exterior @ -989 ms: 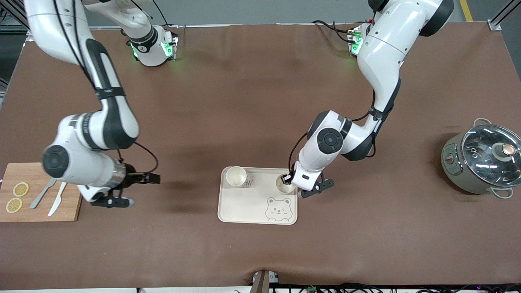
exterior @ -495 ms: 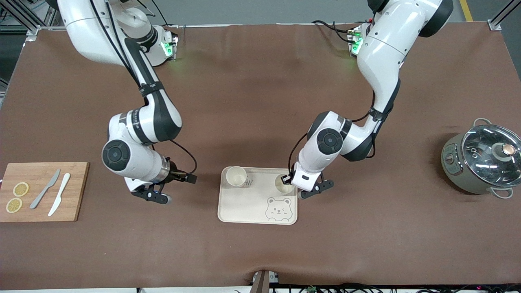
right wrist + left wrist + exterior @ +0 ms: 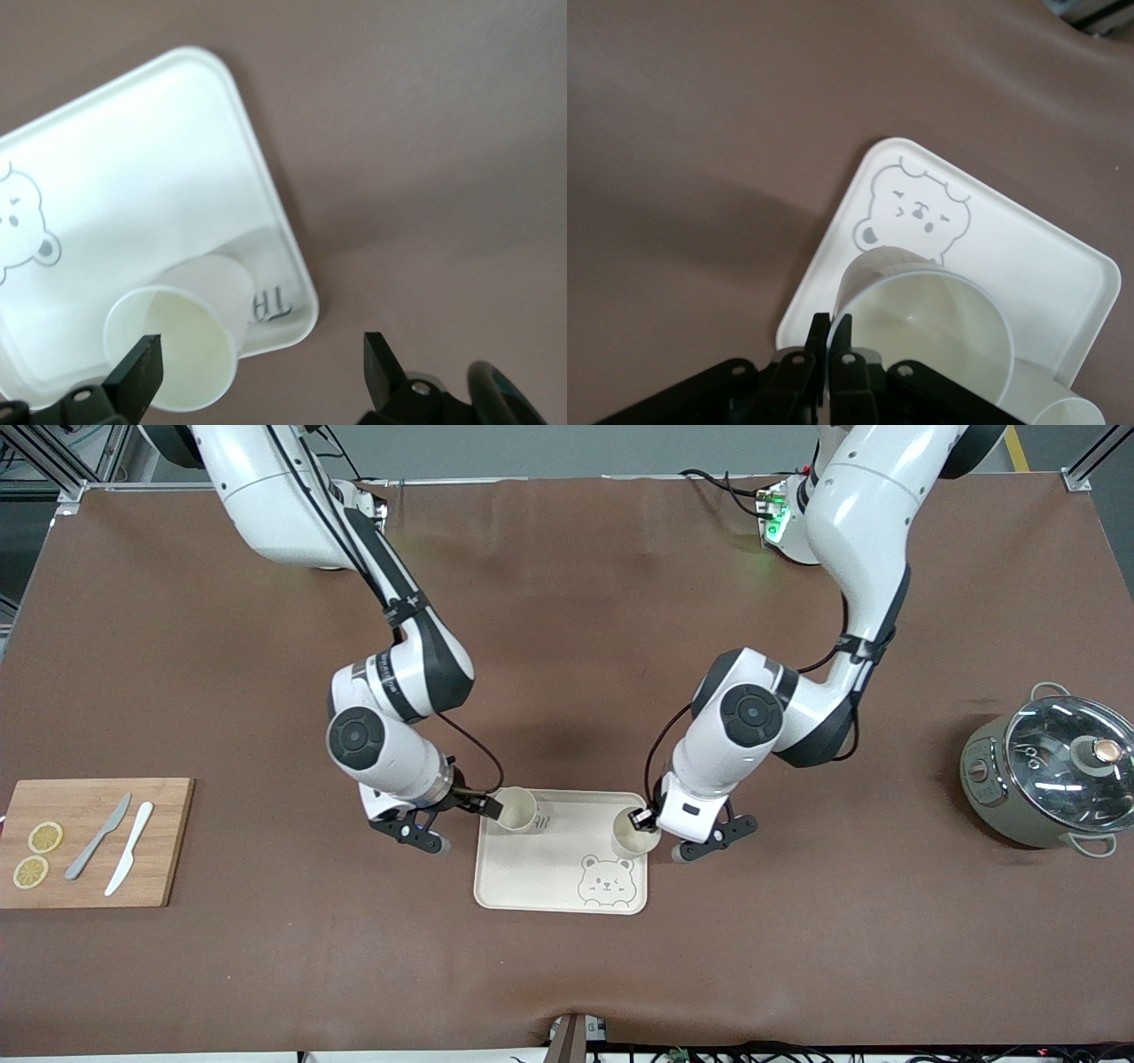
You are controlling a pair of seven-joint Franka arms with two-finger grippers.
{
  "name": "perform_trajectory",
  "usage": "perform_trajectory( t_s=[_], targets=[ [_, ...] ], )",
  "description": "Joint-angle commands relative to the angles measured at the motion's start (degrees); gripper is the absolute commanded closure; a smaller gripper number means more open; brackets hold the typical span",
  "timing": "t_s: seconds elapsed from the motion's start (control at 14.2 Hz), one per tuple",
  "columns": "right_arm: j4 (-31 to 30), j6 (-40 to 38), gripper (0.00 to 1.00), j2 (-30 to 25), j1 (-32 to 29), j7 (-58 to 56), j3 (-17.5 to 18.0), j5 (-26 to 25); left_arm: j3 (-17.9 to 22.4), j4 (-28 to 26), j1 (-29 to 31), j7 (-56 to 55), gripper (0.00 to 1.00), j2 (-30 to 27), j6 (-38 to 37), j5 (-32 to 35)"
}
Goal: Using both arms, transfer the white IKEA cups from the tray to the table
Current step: 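Carry the left cup toward the pot while the right gripper carries toward the board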
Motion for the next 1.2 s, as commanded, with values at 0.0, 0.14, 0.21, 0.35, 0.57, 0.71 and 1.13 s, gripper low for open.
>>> perform_trajectory(
  t_s=[0.0, 0.14, 0.21, 0.35, 0.57, 0.71, 1.13],
  targets=[
    [1.36, 1.41, 0.09, 1.77, 1.34, 1.64, -0.59, 1.34, -0.04, -1.76, 1.9, -1.09, 1.0, -3.14, -4.74, 4.03],
    [1.45, 1.68, 0.26, 2.22, 1.78, 3.74, -0.59, 1.34, -0.12, -4.65, 3.48, -0.66, 1.0, -4.63, -5.72, 5.54],
    [1.45, 2.11, 0.32, 2.74, 2.04, 3.84, -0.67, 1.25, -0.12, -5.45, 4.54, -0.3, 1.0, -5.07, -5.72, 5.72],
    [0.66, 5.09, 0.44, 3.71, 2.13, 3.93, -0.67, 1.16, -0.12, -6.42, 6.47, 1.19, 1.0, -5.51, -5.72, 5.72],
    [0.21, 7.31, 0.86, 4.15, 3.27, 9.0, -0.67, 1.25, -0.12, -9.4, 9.72, 3.46, 1.0, -7.09, -5.81, 5.89],
    [0.39, 6.87, 1.0, 3.89, 3.28, 10.43, -0.59, 1.25, -0.12, -13.61, 12.96, 6.72, 1.0, -9.02, -5.81, 6.07],
    [6.52, -8.83, 1.0, 2.04, 1.88, 9.21, -0.94, 0.46, -0.21, -20.04, 18.34, 9.19, 1.0, -10.53, -5.55, 6.07]
  ],
)
